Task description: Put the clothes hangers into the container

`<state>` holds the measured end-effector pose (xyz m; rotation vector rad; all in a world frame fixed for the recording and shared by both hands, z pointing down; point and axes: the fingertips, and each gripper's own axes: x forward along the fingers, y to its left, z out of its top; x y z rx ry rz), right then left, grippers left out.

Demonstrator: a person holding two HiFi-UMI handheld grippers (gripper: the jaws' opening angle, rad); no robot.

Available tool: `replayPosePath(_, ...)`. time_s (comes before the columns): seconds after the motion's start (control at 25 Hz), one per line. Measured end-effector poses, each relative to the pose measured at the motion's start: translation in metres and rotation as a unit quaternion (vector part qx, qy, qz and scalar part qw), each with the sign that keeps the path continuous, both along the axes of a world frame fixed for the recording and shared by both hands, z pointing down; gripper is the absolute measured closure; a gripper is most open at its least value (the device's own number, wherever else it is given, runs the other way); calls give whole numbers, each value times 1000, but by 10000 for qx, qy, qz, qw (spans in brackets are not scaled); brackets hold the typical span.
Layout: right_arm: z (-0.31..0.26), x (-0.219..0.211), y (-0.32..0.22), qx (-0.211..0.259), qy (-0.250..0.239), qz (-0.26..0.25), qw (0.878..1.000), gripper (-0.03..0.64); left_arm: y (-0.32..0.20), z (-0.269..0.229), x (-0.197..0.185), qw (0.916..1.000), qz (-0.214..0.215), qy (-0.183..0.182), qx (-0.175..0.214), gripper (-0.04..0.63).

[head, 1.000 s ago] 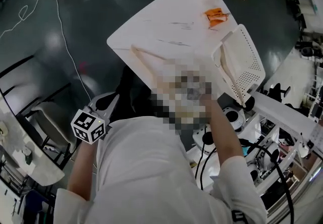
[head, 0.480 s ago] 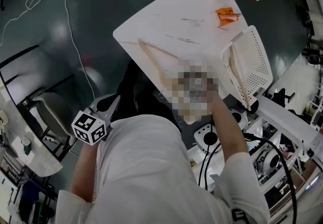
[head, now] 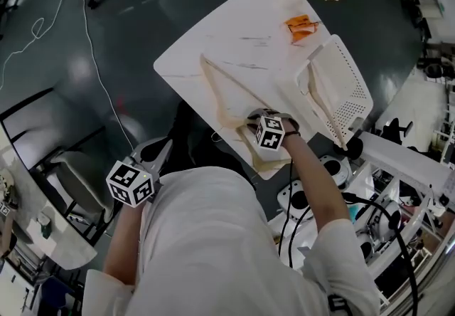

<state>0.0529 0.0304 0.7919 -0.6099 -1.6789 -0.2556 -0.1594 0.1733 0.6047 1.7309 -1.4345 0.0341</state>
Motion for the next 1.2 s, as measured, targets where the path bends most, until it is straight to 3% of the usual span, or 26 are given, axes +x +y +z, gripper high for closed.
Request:
replayPosePath(0.4, -69, -24, 12, -179, -578, 774, 9952, 540, -36, -9, -6, 9981, 511, -33, 329, 592)
replayPosePath(0.8, -146, -40, 9, -267, -1299, 1485, 9800, 540, -65, -18, -11, 9955, 781, -84, 533, 592)
replayPosePath(1.2, -204, -35, -4, -290, -1789, 2256, 9572, 540, -87, -17, 1, 9882, 1435, -100, 524, 592)
